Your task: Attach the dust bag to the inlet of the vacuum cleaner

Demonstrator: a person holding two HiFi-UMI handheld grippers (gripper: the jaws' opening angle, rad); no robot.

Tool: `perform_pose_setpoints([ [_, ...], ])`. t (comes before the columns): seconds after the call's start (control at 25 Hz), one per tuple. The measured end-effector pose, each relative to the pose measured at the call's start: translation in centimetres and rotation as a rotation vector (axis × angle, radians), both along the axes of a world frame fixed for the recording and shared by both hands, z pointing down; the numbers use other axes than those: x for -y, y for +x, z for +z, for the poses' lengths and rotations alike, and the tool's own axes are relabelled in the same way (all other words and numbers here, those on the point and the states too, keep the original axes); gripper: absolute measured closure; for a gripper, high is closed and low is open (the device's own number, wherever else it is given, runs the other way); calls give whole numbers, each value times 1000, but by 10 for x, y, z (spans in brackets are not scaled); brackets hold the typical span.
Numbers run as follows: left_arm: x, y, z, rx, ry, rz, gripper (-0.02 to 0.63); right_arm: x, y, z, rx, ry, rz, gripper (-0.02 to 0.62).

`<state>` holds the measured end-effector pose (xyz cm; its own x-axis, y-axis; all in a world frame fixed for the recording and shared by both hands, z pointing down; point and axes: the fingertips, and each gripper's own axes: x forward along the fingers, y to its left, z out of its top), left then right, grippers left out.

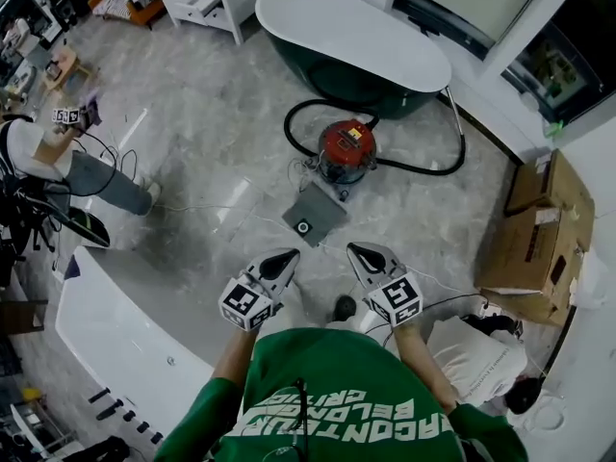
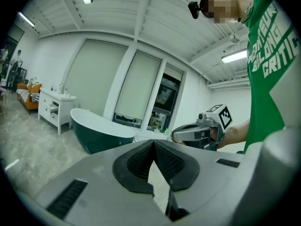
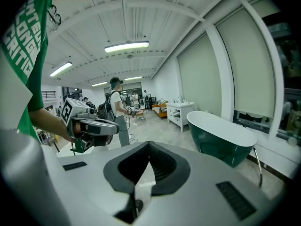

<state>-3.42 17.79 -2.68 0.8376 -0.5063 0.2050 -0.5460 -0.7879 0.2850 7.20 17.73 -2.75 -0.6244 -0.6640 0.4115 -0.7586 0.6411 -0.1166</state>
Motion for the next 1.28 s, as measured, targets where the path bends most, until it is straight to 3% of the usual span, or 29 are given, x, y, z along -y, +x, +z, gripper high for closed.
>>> perform_pose_setpoints([
  [0.32,74,-44,-12,-22,24,104,603,62,-68,-10,5,5,64,586],
  [0.68,105,-85,-6,-65,4,151,603,88,-105,-13,-32,5,126,587],
  [1.0,114,-110,-1,-95,4,139,603,90,-115,-10,-54,-11,163,586],
  [1.28,116,-112,-1,-106,7,81,603,95,-118,-7,-58,-18,109,588],
])
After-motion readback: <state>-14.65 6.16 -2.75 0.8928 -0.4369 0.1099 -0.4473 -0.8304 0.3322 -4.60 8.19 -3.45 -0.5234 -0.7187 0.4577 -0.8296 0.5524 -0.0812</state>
